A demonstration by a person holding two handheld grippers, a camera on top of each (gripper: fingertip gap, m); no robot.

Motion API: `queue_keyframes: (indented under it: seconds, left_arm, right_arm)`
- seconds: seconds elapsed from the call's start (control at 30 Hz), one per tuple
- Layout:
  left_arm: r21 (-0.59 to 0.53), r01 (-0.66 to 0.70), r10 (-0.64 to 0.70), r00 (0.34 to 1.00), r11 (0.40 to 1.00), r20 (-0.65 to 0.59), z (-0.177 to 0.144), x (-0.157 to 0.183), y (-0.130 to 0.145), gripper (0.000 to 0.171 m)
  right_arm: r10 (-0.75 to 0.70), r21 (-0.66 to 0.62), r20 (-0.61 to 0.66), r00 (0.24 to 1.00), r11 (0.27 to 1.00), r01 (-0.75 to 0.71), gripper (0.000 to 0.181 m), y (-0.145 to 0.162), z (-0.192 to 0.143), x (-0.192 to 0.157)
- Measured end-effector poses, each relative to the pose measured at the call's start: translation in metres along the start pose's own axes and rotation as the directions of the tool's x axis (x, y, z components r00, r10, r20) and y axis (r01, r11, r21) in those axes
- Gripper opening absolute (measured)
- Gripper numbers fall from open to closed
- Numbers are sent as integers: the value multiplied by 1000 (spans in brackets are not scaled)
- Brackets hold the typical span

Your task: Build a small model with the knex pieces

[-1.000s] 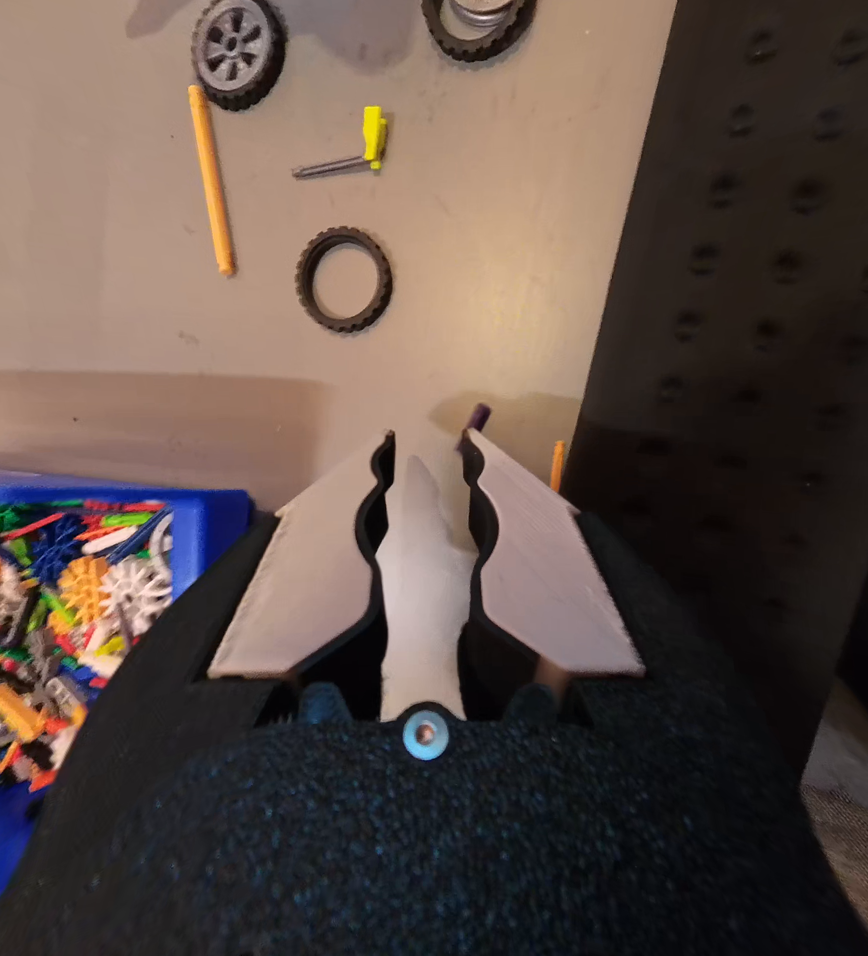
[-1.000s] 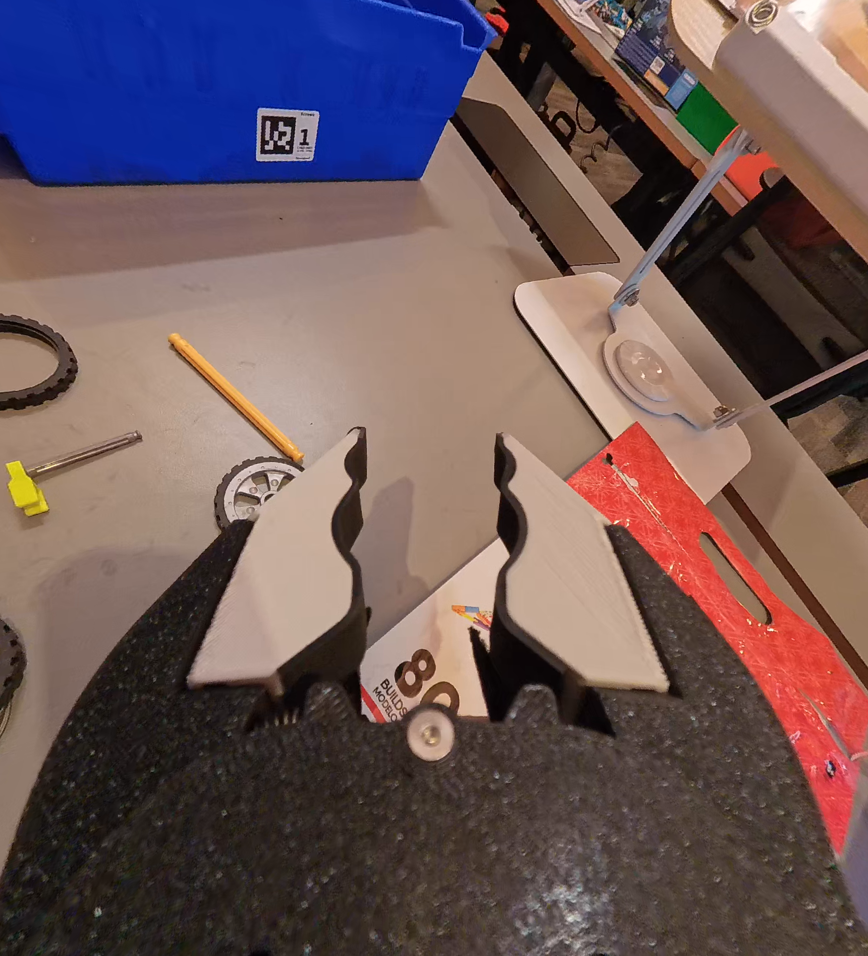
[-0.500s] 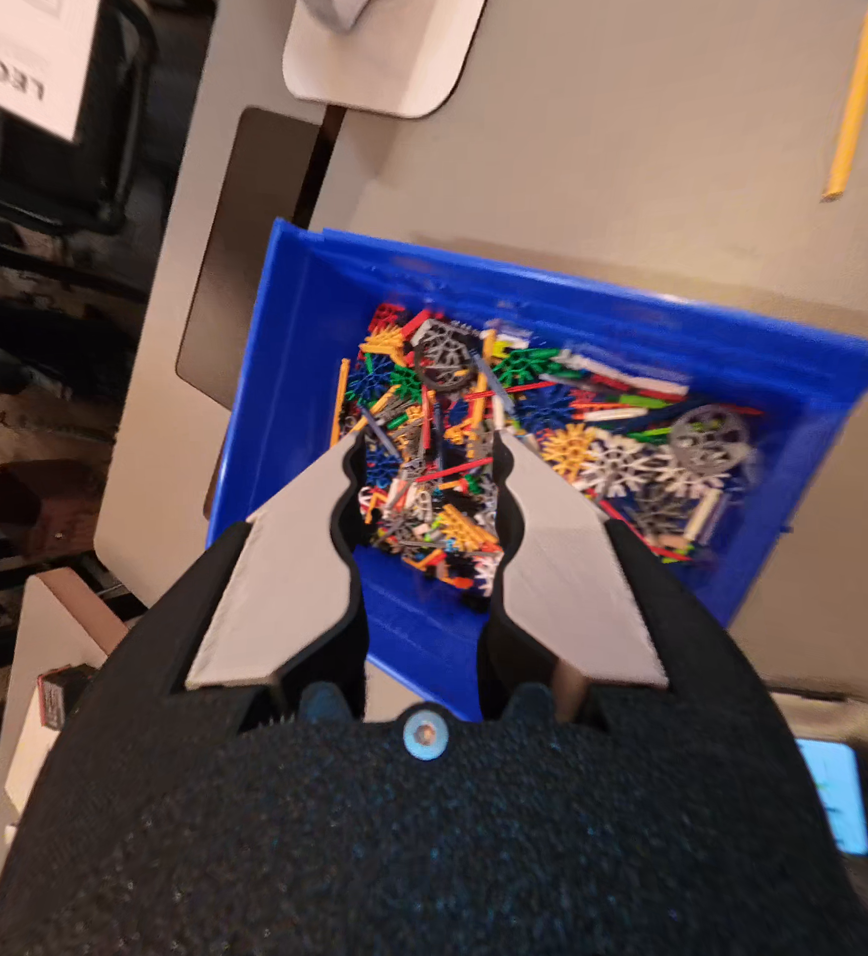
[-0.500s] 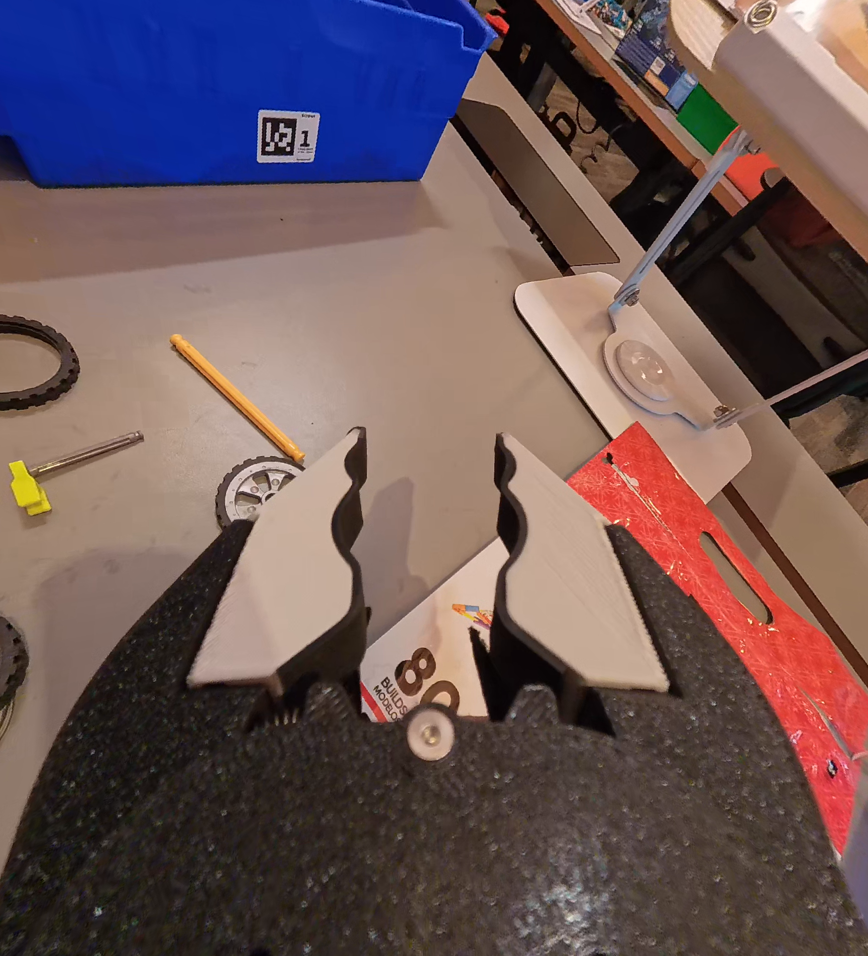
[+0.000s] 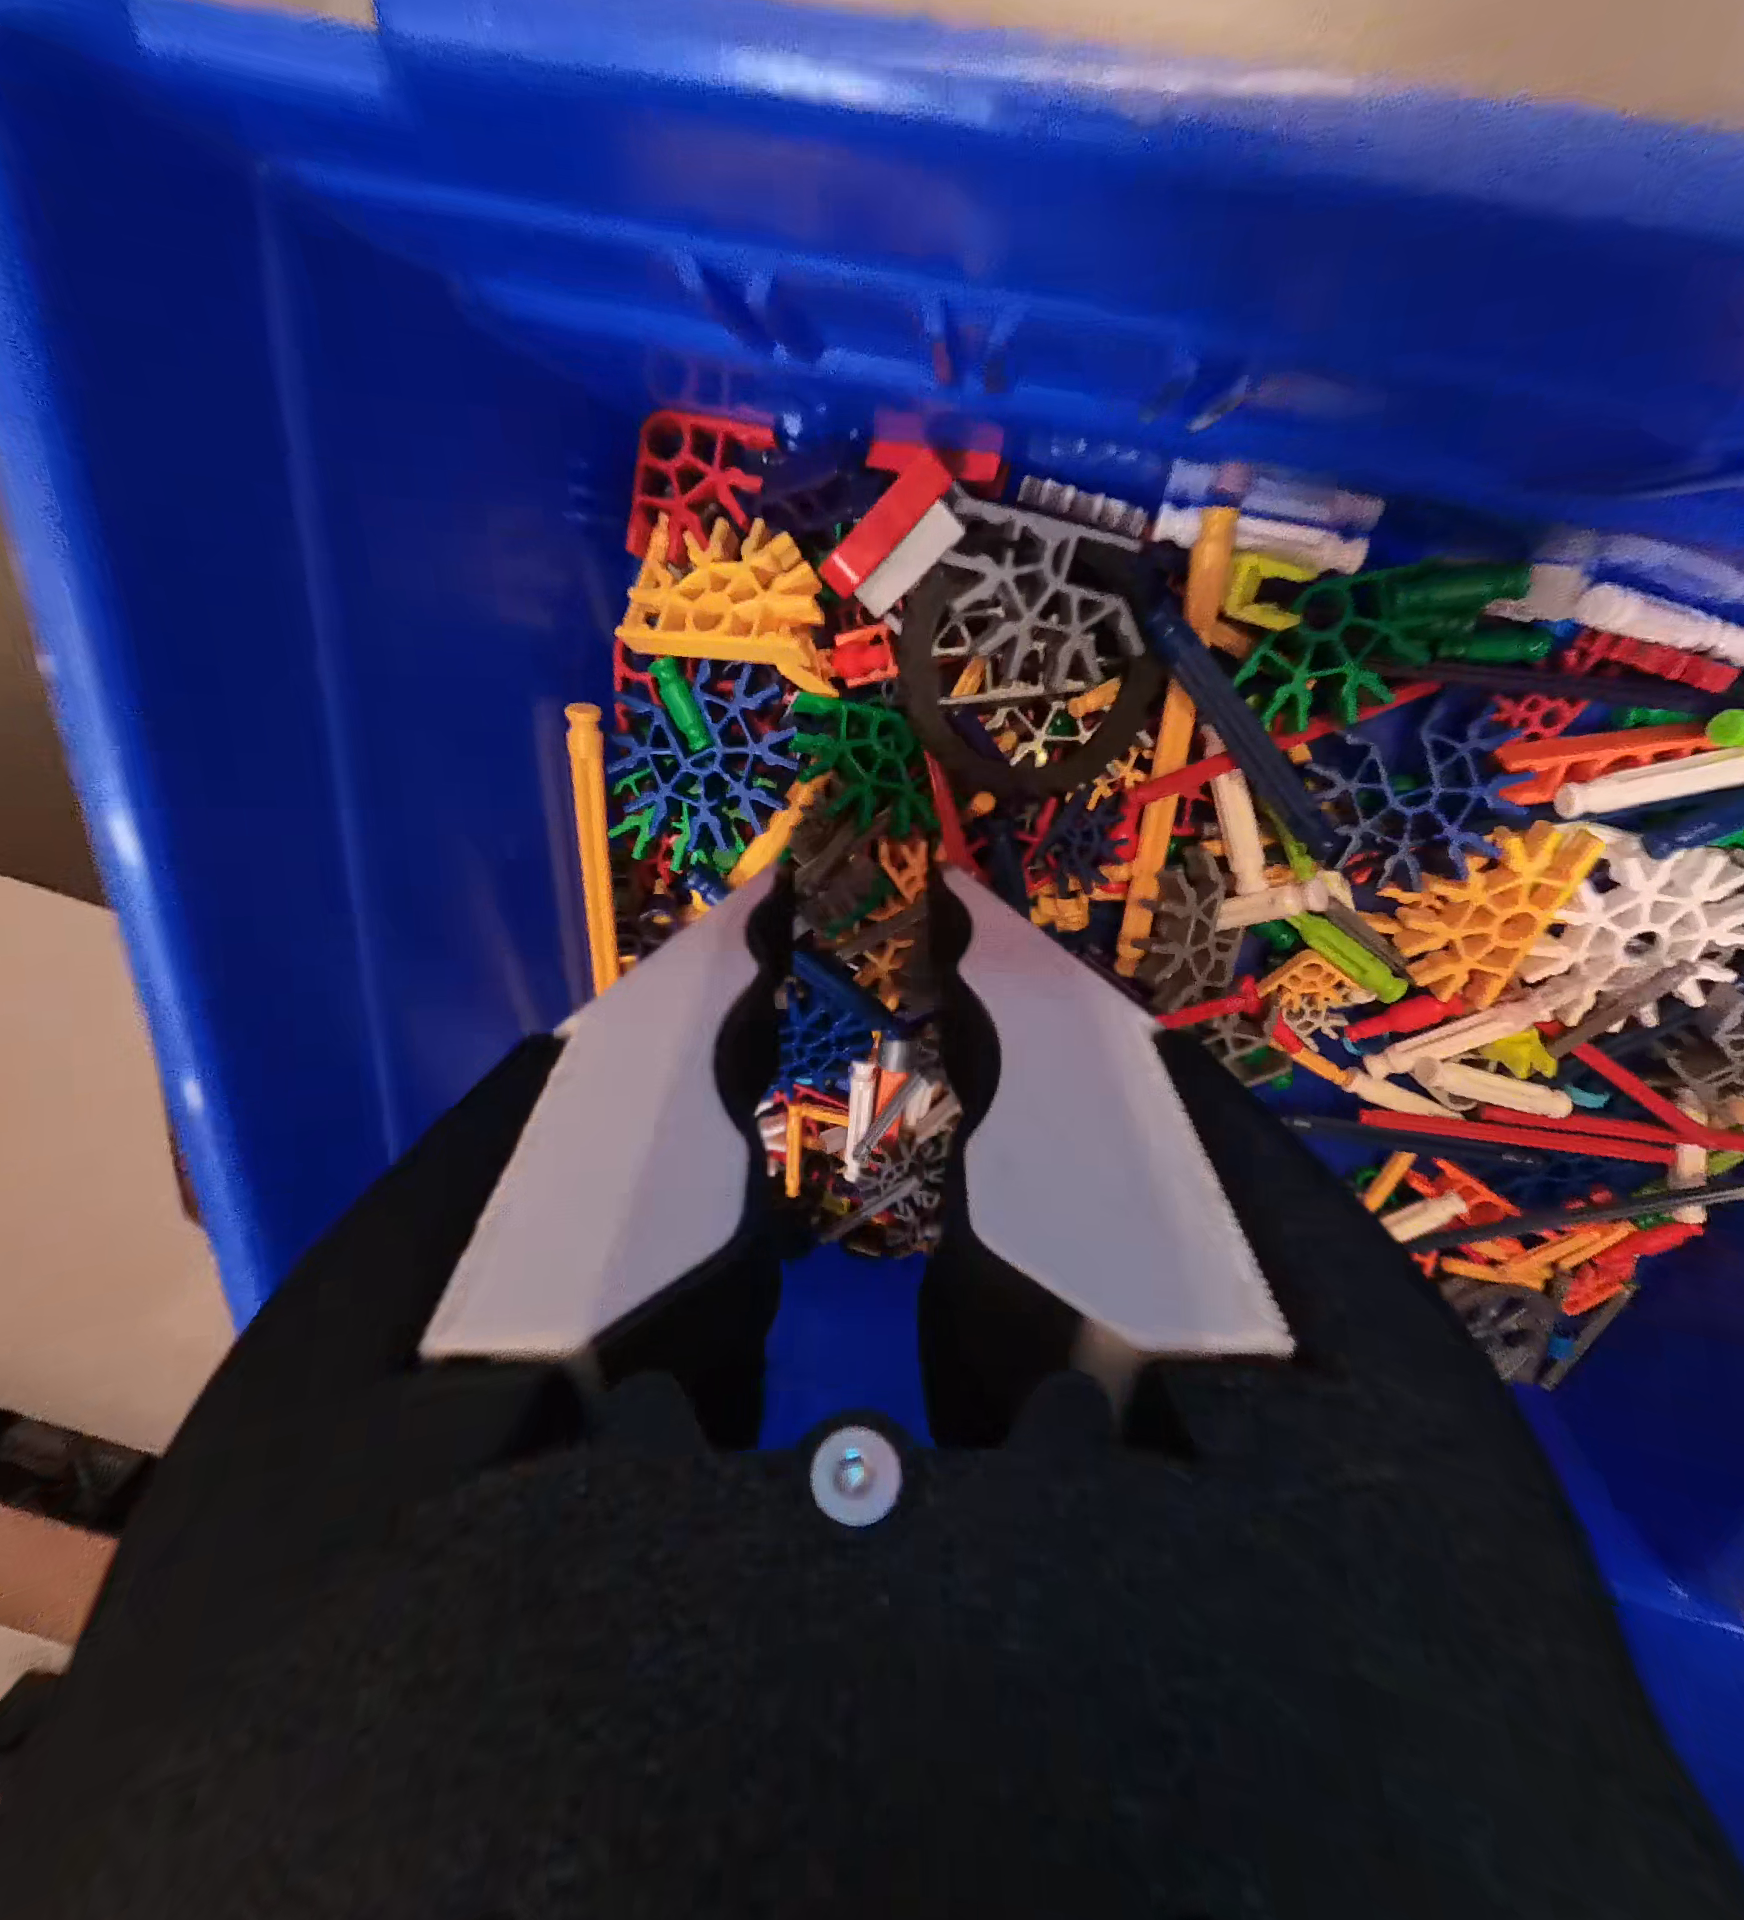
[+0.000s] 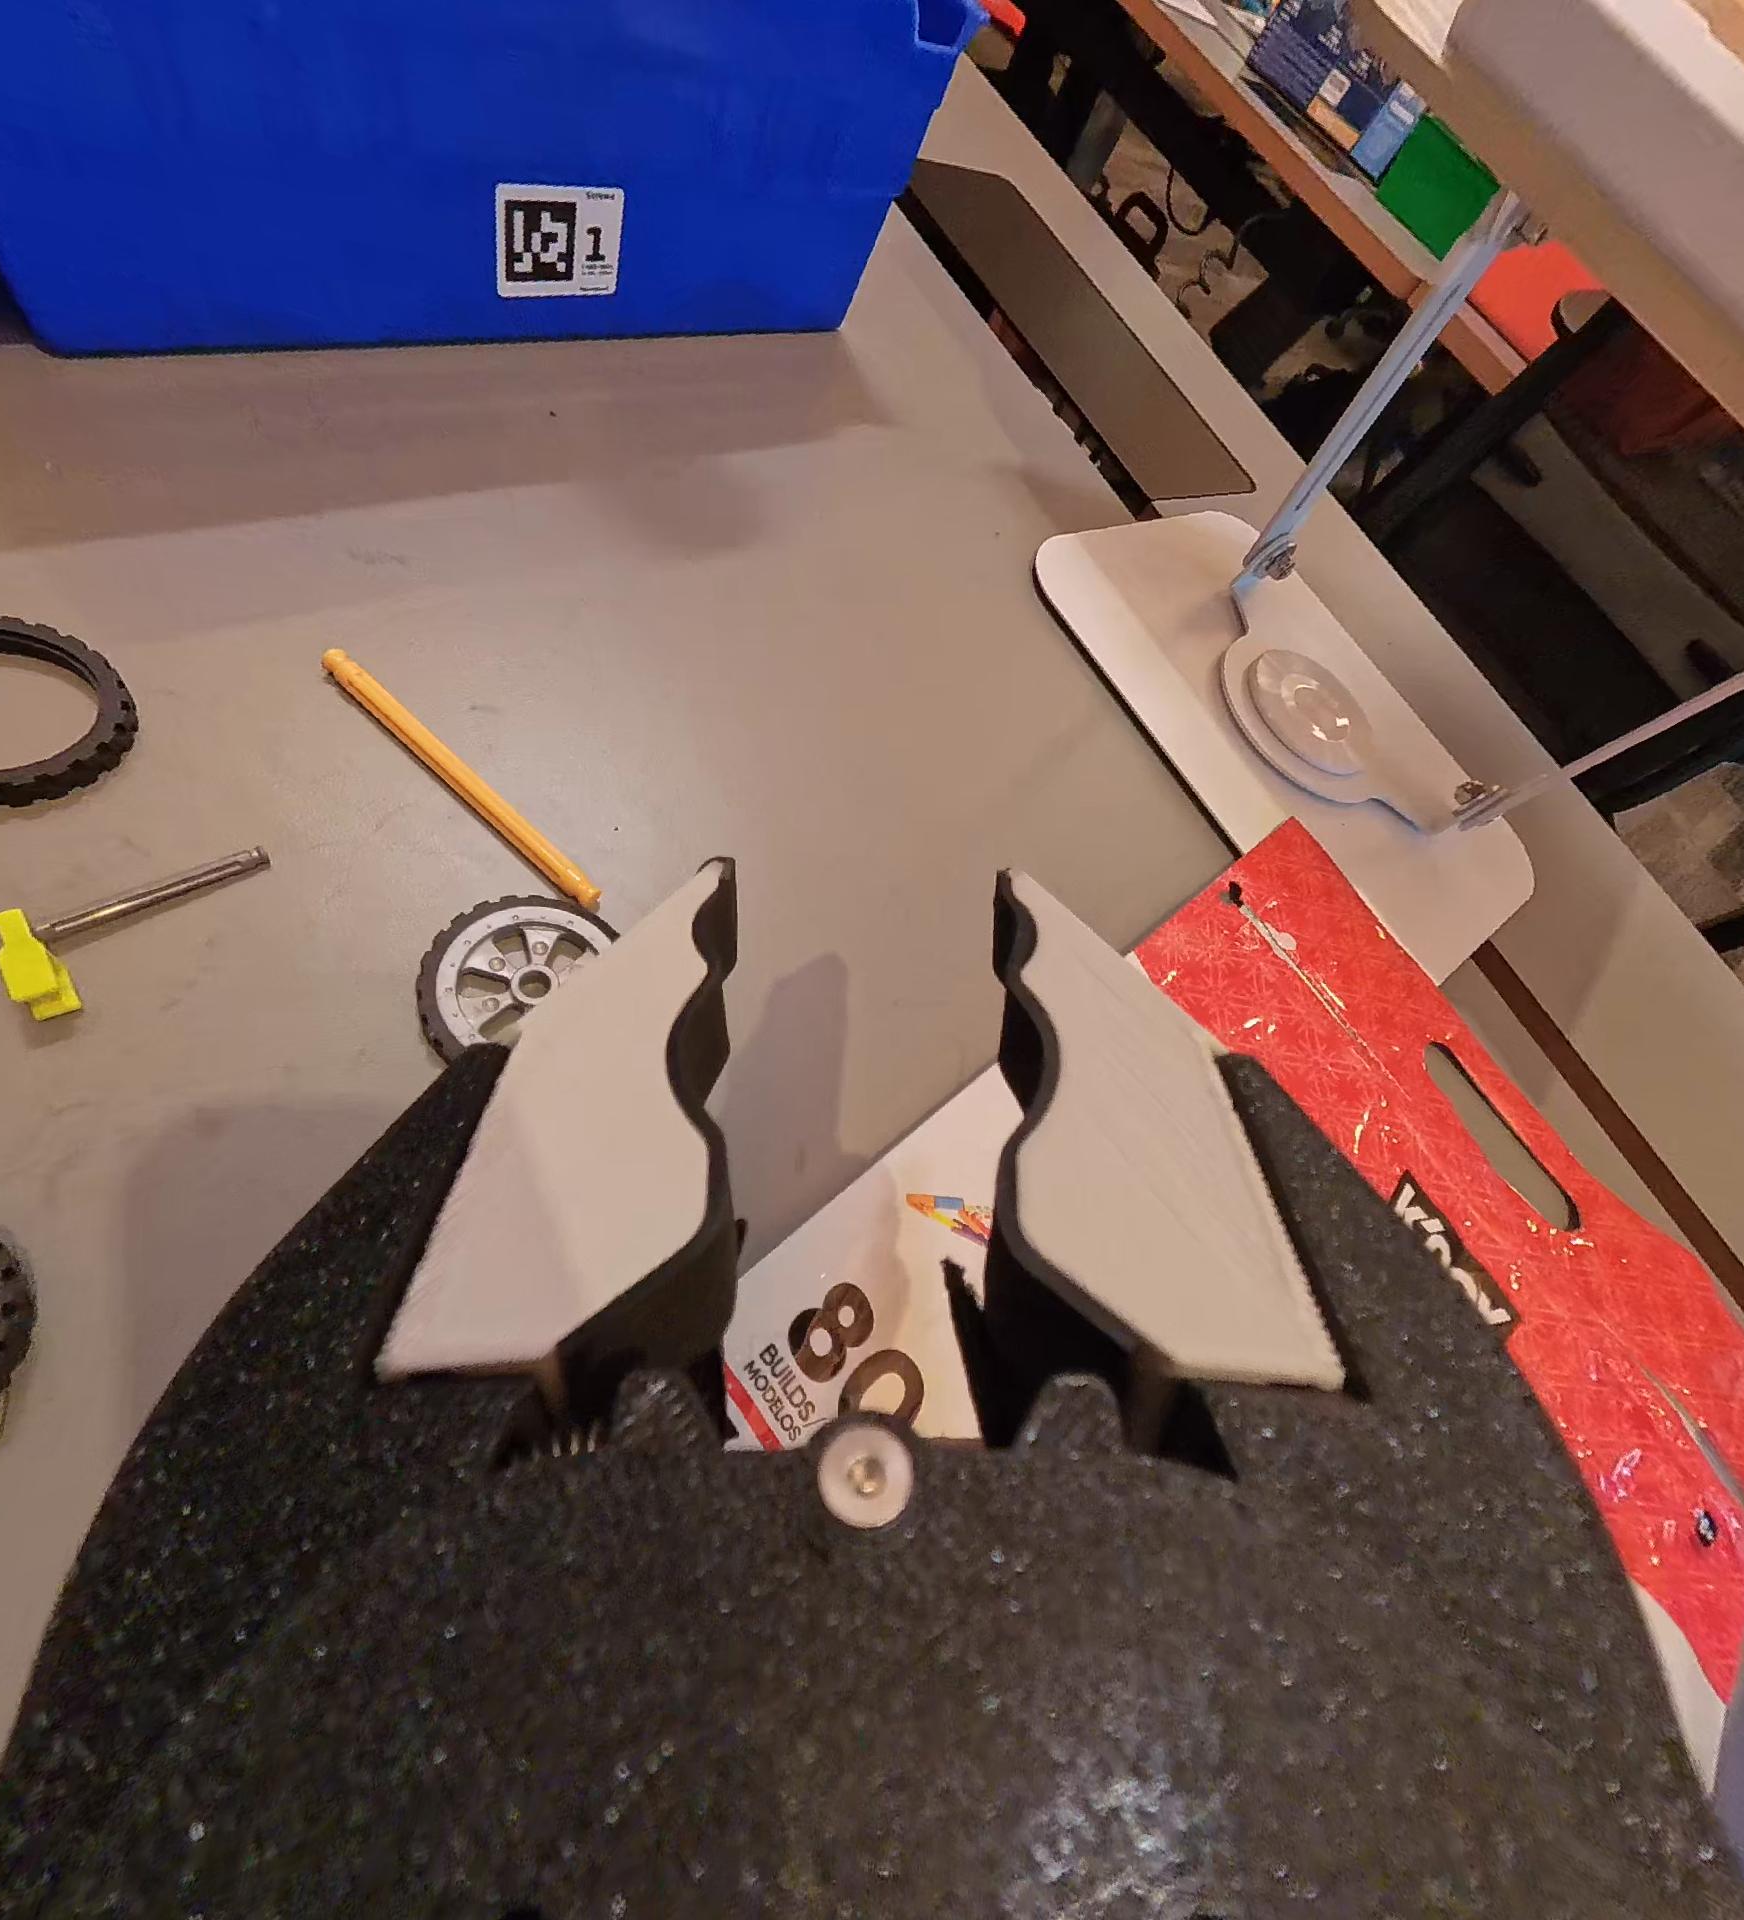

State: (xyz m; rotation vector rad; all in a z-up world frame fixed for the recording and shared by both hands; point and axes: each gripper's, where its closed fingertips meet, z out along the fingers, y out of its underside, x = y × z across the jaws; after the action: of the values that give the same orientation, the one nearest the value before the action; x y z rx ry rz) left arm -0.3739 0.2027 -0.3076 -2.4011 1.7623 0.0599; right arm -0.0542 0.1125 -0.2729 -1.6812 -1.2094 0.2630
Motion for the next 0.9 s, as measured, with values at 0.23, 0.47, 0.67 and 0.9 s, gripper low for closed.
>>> queue_keyframes:
  seconds: [0.23,0.47,0.67,0.9]
  left_arm:
    - [-105,-17,7,995,994,-95,7,16,22,10]
    - [-272,-31,-34,972,962,-231,-11,51,62,12]
    - [-174,-15,0,996,985,-89,-32,22,51,25]
    - [-151,-21,23,1000,988,11,-23,-9,38,35]
  right_arm:
    - [10,-14,9,1000,1000,-10,50,5,3,0]
    - [5,-17,9,1000,1000,-5,50,5,3,-1]
    - [4,-18,8,1000,1000,-3,50,5,3,-1]
    - [9,-21,7,1000,1000,-9,50,7,3,0]
